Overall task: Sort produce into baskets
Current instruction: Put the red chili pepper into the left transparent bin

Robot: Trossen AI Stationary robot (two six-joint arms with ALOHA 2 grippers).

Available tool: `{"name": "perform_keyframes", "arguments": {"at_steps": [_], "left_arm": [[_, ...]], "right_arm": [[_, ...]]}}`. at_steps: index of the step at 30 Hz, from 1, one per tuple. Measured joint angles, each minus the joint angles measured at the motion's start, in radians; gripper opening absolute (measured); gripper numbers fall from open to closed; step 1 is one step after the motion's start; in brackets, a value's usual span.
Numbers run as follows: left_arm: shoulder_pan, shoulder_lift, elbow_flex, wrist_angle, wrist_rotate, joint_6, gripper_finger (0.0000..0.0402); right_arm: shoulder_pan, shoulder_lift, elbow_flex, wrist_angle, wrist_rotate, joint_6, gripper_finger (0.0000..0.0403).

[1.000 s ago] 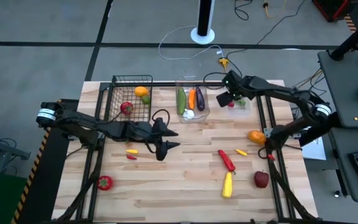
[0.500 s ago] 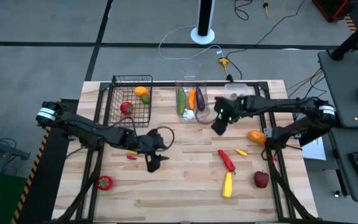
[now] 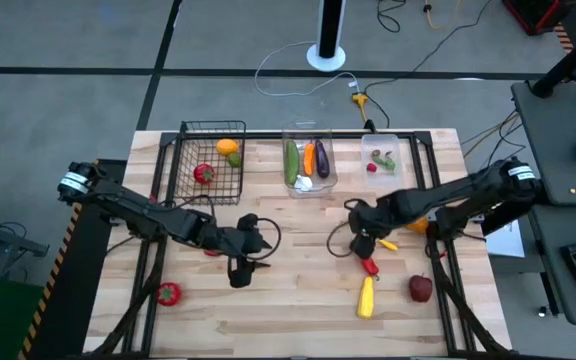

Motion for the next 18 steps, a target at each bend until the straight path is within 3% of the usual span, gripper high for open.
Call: {"name": "perform_keyframes", "arguments": {"at_steps": [7,18], "left_arm": [[0.0,0.0,0.018,0.001,-0.008,0.042,0.022],[0.0,0.0,0.018,0.002,-0.055,0.042,0.022]], "right_arm": [[0.082,0.006,-0.068,0.067,-0.018,0.143,0.026],[0.108,0.166,-0.078,0.147,-0.027,0.157,0.0258]]}}
